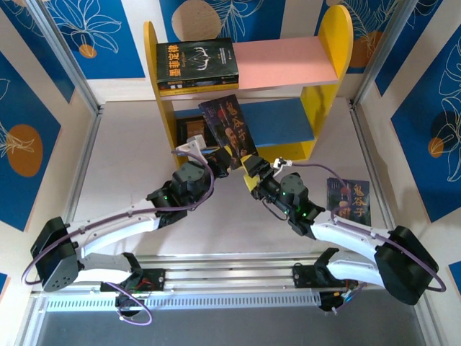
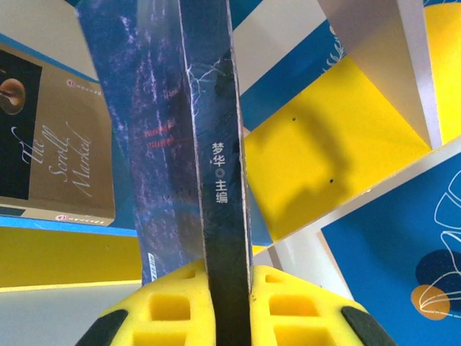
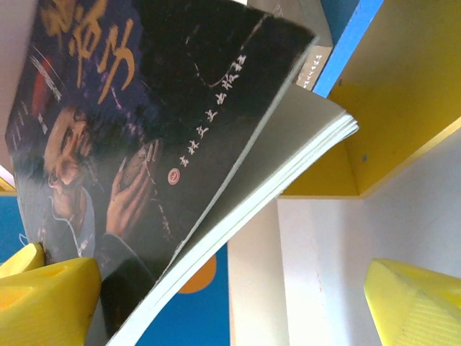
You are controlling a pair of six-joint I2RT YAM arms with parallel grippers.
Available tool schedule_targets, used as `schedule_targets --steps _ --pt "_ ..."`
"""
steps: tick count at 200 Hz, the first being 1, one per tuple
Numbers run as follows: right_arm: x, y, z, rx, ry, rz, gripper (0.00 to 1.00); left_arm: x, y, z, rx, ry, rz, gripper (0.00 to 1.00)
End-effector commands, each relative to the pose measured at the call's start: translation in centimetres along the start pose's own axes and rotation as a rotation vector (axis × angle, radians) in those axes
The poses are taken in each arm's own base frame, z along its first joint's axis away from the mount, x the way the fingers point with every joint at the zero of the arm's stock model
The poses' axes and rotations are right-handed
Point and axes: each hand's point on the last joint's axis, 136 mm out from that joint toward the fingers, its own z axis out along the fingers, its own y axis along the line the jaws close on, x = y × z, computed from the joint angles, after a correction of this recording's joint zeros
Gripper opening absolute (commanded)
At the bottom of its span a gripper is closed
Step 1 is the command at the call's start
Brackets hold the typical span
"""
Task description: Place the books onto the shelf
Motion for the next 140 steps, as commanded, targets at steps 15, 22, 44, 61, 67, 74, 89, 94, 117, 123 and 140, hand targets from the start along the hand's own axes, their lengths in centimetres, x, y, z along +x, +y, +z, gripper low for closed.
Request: schedule_targets --steps 15,22,44,61,67,74,89,94,117,123,140 --pt "-0.7 1.6 0.0 -0.074 -0.094 0.069 0.93 -2.8 -3.5 -1.1 0.095 -0.137 -0.104 0.0" --pt "-0.7 1.8 -0.1 -0.082 -0.103 0.075 0.93 -2.6 -3.4 -1.1 0.088 -0.142 -0.105 0.0" --pt "-0.8 2.2 -0.2 -0.098 -0.126 0.086 0.91 -2.3 -3.3 -1.1 0.082 -0.149 -0.114 0.0" --pt "-1.0 2.6 -0.2 -0.111 -0.138 0.089 0.89 -2.1 -3.3 -1.1 0.083 -0.147 -0.119 0.0" --pt "-1.1 2.6 -0.3 -0.112 -0.142 0.091 0.89 -2.0 -3.2 -1.2 0.08 -0.147 -0.119 0.0" --pt "-1.1 2.7 -0.3 -0.114 -0.145 0.093 0.87 -2.0 -3.2 -1.2 0.079 -0.148 -0.12 0.0" --pt "-1.3 2.9 -0.3 -0.116 -0.143 0.087 0.85 -1.8 -3.3 -1.2 0.082 -0.138 -0.117 0.0" --pt "-1.3 2.9 -0.2 -0.114 -0.138 0.084 0.84 -1.7 -3.3 -1.2 0.083 -0.132 -0.114 0.0" --pt "-1.5 2.9 0.1 -0.102 -0.113 0.082 0.79 -1.1 -3.3 -1.1 0.082 -0.104 -0.113 0.0" --pt "-1.6 2.9 0.1 -0.103 -0.112 0.082 0.78 -0.9 -3.2 -1.1 0.082 -0.099 -0.119 0.0" --pt "-1.7 2.9 0.1 -0.108 -0.114 0.082 0.73 -0.6 -3.2 -1.1 0.088 -0.091 -0.128 0.0"
